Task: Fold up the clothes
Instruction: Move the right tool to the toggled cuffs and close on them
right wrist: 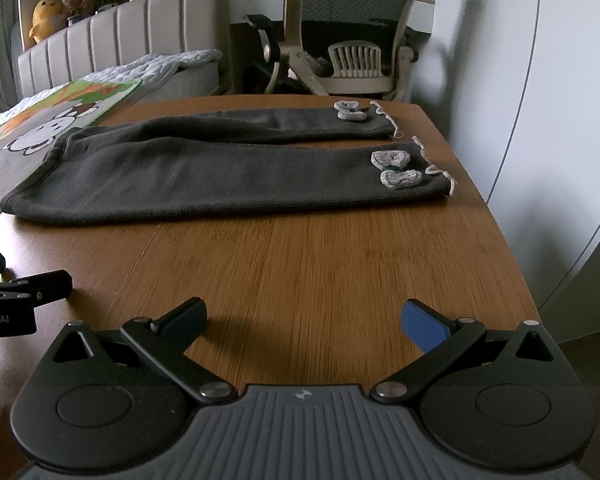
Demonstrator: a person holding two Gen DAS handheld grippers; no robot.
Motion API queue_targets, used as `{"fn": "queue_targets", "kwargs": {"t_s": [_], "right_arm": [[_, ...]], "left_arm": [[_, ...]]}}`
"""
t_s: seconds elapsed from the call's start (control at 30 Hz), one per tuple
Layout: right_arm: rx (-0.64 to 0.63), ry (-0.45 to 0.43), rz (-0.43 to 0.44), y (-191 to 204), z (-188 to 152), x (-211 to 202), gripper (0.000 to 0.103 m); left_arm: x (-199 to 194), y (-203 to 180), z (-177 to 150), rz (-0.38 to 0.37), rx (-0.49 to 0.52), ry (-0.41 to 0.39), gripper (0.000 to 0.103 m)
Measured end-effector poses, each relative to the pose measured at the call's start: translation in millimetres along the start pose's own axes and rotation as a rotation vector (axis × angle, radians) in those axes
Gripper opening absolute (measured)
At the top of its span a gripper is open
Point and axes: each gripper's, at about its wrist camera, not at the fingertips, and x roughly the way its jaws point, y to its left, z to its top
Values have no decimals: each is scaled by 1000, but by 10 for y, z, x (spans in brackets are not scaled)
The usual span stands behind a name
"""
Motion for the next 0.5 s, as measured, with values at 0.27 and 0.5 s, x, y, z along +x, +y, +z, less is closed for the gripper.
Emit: {"fn": "queue_targets", "kwargs": {"t_s": [0.27, 0.5], "right_arm": [[-31, 3, 38, -16, 15, 18, 103], [-52, 22, 101, -58, 85, 46, 103]], "left_arm": [[-10, 5, -6, -35, 36, 10, 103], [-79, 94, 180, -120, 82, 26, 103]]}}
